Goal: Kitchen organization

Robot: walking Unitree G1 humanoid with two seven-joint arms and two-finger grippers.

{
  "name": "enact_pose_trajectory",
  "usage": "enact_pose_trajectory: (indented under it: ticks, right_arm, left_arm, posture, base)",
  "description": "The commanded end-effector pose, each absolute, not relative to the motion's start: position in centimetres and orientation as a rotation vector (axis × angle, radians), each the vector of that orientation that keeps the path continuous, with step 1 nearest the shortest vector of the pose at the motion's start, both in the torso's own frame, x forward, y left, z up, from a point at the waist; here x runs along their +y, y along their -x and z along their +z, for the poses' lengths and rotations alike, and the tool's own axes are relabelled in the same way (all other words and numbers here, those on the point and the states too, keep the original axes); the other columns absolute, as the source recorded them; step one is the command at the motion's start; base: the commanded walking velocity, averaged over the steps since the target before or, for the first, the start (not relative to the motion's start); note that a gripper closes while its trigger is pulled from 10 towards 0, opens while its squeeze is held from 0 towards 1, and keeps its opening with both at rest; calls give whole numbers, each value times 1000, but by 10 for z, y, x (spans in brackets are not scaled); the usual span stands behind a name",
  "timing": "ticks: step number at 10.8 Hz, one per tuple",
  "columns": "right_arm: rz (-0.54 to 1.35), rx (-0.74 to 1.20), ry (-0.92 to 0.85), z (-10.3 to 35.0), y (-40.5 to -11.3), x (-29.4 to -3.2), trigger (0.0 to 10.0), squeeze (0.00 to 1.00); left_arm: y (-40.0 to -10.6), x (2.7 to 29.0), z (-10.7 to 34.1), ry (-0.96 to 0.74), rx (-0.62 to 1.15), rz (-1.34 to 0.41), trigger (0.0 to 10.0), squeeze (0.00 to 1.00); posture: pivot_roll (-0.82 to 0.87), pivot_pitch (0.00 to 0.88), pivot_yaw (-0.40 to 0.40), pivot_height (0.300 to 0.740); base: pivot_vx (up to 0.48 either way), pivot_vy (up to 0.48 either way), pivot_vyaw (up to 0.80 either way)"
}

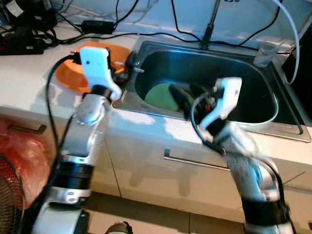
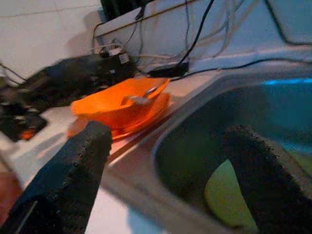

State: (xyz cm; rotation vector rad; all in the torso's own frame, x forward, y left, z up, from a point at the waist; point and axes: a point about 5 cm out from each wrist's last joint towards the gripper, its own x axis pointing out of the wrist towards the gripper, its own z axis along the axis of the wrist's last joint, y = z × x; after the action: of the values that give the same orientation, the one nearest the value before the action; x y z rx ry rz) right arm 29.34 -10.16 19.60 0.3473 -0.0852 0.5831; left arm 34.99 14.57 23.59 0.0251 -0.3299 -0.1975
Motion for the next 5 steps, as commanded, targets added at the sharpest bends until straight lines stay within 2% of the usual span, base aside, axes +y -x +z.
enact_pose_trajectory:
  ticks: [1, 5]
  right_arm:
    - [609, -83, -349, 199, -288, -98, 10000, 1000]
    - [643, -61, -383, 202, -277, -95, 10000, 1000]
  left_arm:
    - [-350, 146, 232, -54, -318, -213, 10000, 1000]
    - [-359, 146, 214, -237, -267, -273, 10000, 1000]
  posture:
    - [-28, 48, -1, 740]
    - [-41, 62, 6, 740]
  base:
    - [0, 0, 0]
    - [0, 0, 0]
